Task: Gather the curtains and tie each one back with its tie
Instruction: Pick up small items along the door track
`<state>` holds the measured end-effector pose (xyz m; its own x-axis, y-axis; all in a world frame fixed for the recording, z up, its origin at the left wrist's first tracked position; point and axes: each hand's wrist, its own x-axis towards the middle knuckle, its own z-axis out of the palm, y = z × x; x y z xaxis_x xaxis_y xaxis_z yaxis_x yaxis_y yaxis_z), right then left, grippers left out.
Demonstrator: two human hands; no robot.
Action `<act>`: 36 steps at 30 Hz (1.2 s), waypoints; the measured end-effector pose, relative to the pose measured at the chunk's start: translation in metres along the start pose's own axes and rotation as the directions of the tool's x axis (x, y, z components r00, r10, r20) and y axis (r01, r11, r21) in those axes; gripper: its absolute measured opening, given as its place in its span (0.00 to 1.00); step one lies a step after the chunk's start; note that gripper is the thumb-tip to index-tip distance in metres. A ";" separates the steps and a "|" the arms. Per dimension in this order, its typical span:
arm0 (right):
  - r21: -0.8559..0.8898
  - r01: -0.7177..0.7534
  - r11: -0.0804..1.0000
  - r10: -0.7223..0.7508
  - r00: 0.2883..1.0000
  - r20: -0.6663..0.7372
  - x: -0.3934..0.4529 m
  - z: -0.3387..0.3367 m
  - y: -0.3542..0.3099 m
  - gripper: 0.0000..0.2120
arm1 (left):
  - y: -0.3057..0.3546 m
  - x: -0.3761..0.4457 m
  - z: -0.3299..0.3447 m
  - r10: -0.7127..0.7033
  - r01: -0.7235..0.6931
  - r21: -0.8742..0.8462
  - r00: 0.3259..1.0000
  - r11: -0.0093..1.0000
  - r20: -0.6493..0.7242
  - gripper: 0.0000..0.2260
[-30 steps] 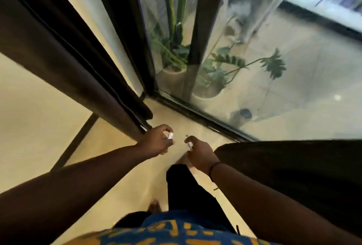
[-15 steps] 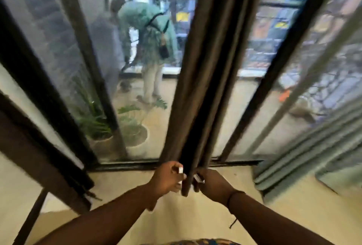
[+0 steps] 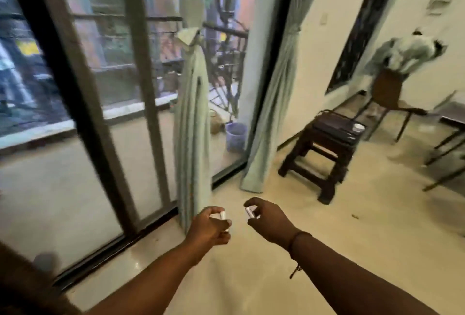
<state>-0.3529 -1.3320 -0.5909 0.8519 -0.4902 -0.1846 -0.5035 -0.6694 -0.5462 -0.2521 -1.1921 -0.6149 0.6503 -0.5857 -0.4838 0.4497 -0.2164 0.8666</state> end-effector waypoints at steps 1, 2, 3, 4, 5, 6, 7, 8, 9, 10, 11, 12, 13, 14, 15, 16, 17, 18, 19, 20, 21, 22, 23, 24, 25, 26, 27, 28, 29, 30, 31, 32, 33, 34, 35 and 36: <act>0.020 -0.051 0.999 0.052 0.997 -0.051 0.003 -0.024 0.030 0.19 | 0.007 0.014 0.038 0.003 -0.004 0.033 0.999 0.999 0.034 0.12; 0.045 -0.082 0.996 0.087 0.989 -0.116 0.009 -0.044 0.055 0.19 | 0.017 0.026 0.068 0.016 -0.020 0.054 0.996 0.998 0.087 0.11; 0.062 -0.119 0.991 0.127 0.980 -0.152 0.014 -0.064 0.081 0.19 | 0.025 0.041 0.100 0.030 -0.040 0.079 0.992 0.996 0.123 0.11; 0.068 -0.135 0.989 0.145 0.973 -0.181 0.018 -0.080 0.105 0.19 | 0.033 0.054 0.128 0.039 -0.054 0.100 0.989 0.993 0.146 0.11; 0.083 -0.164 0.983 0.177 0.967 -0.186 0.021 -0.092 0.122 0.19 | 0.039 0.069 0.152 0.053 -0.069 0.108 0.987 0.992 0.151 0.11; 0.101 -0.193 0.976 0.211 0.955 -0.207 0.025 -0.106 0.145 0.19 | 0.044 0.085 0.179 0.049 -0.068 0.106 0.984 0.992 0.170 0.11; 0.118 -0.225 0.967 0.246 0.945 -0.217 0.029 -0.117 0.165 0.19 | 0.047 0.101 0.205 0.040 -0.061 0.106 0.980 0.992 0.194 0.11; 0.144 -0.242 0.960 0.270 0.935 -0.230 0.034 -0.131 0.189 0.19 | 0.050 0.119 0.233 0.026 -0.056 0.123 0.971 0.991 0.237 0.11; 0.155 -0.272 0.950 0.303 0.924 -0.234 0.037 -0.145 0.211 0.19 | 0.052 0.137 0.260 0.019 -0.060 0.136 0.960 0.989 0.281 0.11; 0.152 -0.298 0.942 0.328 0.913 -0.242 0.039 -0.159 0.231 0.19 | 0.055 0.149 0.284 0.009 -0.061 0.155 0.948 0.986 0.317 0.12; 0.151 -0.339 0.928 0.368 0.896 -0.248 0.040 -0.178 0.252 0.19 | 0.061 0.163 0.315 -0.005 -0.063 0.179 0.935 0.982 0.356 0.12; 0.149 -0.377 0.914 0.404 0.879 -0.253 0.040 -0.194 0.271 0.19 | 0.067 0.174 0.341 -0.022 -0.064 0.210 0.923 0.976 0.384 0.13; 0.163 -0.417 0.894 0.447 0.856 -0.261 0.039 -0.214 0.290 0.19 | 0.073 0.186 0.372 -0.034 -0.073 0.235 0.905 0.969 0.423 0.14; 0.173 -0.442 0.880 0.474 0.834 -0.282 0.038 -0.233 0.309 0.19 | 0.080 0.196 0.401 -0.046 -0.083 0.256 0.887 0.963 0.460 0.14; 0.170 -0.469 0.867 0.499 0.815 -0.294 0.037 -0.250 0.325 0.19 | 0.086 0.202 0.425 -0.046 -0.106 0.277 0.868 0.955 0.494 0.13; 0.172 -0.484 0.858 0.513 0.796 -0.321 0.035 -0.269 0.345 0.19 | 0.094 0.208 0.456 -0.053 -0.124 0.293 0.847 0.948 0.529 0.13; 0.187 -0.505 0.842 0.538 0.773 -0.337 0.034 -0.285 0.364 0.19 | 0.099 0.214 0.483 -0.068 -0.128 0.304 0.828 0.944 0.557 0.13; 0.216 -0.520 0.826 0.563 0.744 -0.360 0.034 -0.301 0.384 0.18 | 0.103 0.222 0.511 -0.078 -0.143 0.320 0.804 0.937 0.589 0.13; 0.243 -0.530 0.812 0.582 0.718 -0.381 0.035 -0.315 0.403 0.18 | 0.105 0.230 0.537 -0.085 -0.159 0.330 0.782 0.931 0.617 0.13; 0.266 -0.532 0.804 0.594 0.701 -0.394 0.036 -0.322 0.411 0.18 | 0.108 0.232 0.547 -0.090 -0.166 0.340 0.776 0.926 0.624 0.14; 0.300 -0.534 0.790 0.613 0.677 -0.407 0.037 -0.336 0.436 0.18 | 0.106 0.240 0.579 -0.102 -0.171 0.350 0.762 0.921 0.640 0.14; 0.318 -0.537 0.782 0.624 0.662 -0.416 0.040 -0.346 0.457 0.17 | 0.103 0.248 0.603 -0.111 -0.182 0.371 0.757 0.910 0.644 0.14; 0.336 -0.538 0.773 0.634 0.652 -0.415 0.045 -0.355 0.474 0.17 | 0.102 0.255 0.622 -0.116 -0.186 0.387 0.762 0.903 0.637 0.13; 0.358 -0.534 0.766 0.643 0.641 -0.419 0.051 -0.367 0.502 0.17 | 0.099 0.266 0.648 -0.119 -0.181 0.391 0.767 0.902 0.630 0.13; 0.373 -0.529 0.762 0.648 0.636 -0.419 0.059 -0.378 0.528 0.16 | 0.097 0.276 0.672 -0.123 -0.176 0.397 0.773 0.901 0.622 0.13; 0.378 -0.518 0.767 0.640 0.646 -0.415 0.070 -0.393 0.559 0.16 | 0.095 0.291 0.698 -0.121 -0.164 0.391 0.783 0.906 0.610 0.13; 0.368 -0.515 0.774 0.632 0.658 -0.409 0.080 -0.408 0.585 0.16 | 0.094 0.304 0.721 -0.119 -0.154 0.388 0.796 0.909 0.594 0.12; 0.346 -0.512 0.787 0.616 0.682 -0.394 0.092 -0.423 0.612 0.17 | 0.094 0.318 0.743 -0.125 -0.135 0.389 0.809 0.911 0.574 0.13; 0.320 -0.511 0.798 0.602 0.707 -0.371 0.103 -0.437 0.631 0.17 | 0.097 0.329 0.760 -0.125 -0.126 0.394 0.825 0.910 0.551 0.13; 0.290 -0.510 0.809 0.586 0.730 -0.351 0.113 -0.448 0.647 0.17 | 0.099 0.338 0.774 -0.115 -0.122 0.397 0.844 0.910 0.523 0.12; 0.270 -0.505 0.820 0.571 0.755 -0.322 0.127 -0.465 0.664 0.18 | 0.104 0.350 0.791 -0.094 -0.123 0.389 0.864 0.913 0.494 0.12; 0.244 -0.506 0.827 0.560 0.778 -0.285 0.139 -0.479 0.678 0.18 | 0.109 0.361 0.806 -0.078 -0.114 0.373 0.882 0.921 0.464 0.12; 0.213 -0.502 0.838 0.543 0.801 -0.251 0.154 -0.494 0.691 0.18 | 0.114 0.372 0.820 -0.071 -0.099 0.362 0.901 0.927 0.428 0.11; 0.189 -0.489 0.851 0.523 0.822 -0.227 0.168 -0.507 0.703 0.18 | 0.118 0.383 0.831 -0.070 -0.079 0.349 0.916 0.934 0.396 0.11; 0.168 -0.475 0.864 0.502 0.840 -0.206 0.183 -0.518 0.711 0.18 | 0.122 0.392 0.839 -0.075 -0.063 0.348 0.927 0.935 0.368 0.10; 0.152 -0.458 0.876 0.480 0.858 -0.184 0.200 -0.528 0.721 0.18 | 0.122 0.406 0.845 -0.087 -0.036 0.341 0.937 0.939 0.339 0.10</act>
<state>-0.6214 -2.2077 -0.5902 0.4625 -0.8444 -0.2704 -0.8090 -0.2772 -0.5183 -0.4507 -2.1164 -0.6013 0.3630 -0.7946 -0.4867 0.1902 -0.4481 0.8735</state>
